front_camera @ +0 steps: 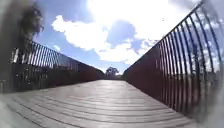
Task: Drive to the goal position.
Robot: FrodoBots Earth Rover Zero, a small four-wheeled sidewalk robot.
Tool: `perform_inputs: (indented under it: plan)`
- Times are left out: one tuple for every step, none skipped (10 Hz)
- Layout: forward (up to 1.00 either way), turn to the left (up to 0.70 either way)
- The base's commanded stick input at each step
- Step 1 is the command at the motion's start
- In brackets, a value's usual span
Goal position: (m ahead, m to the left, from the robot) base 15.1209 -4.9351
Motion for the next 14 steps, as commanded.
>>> perform_inputs:
  plan:
    - [0.85, 0.00]
    - [0.85, 0.00]
    - [0.85, 0.00]
    - [0.85, 0.00]
    - [0.85, 0.00]
    - [0.85, 0.00]
    - [0.85, 0.00]
    - [0.85, 0.00]
    - [0.85, 0.00]
    - [0.85, 0.00]
    - [0.85, 0.00]
    - [0.85, 0.00]
    - [0.85, 0.00]
    - [0.85, 0.00]
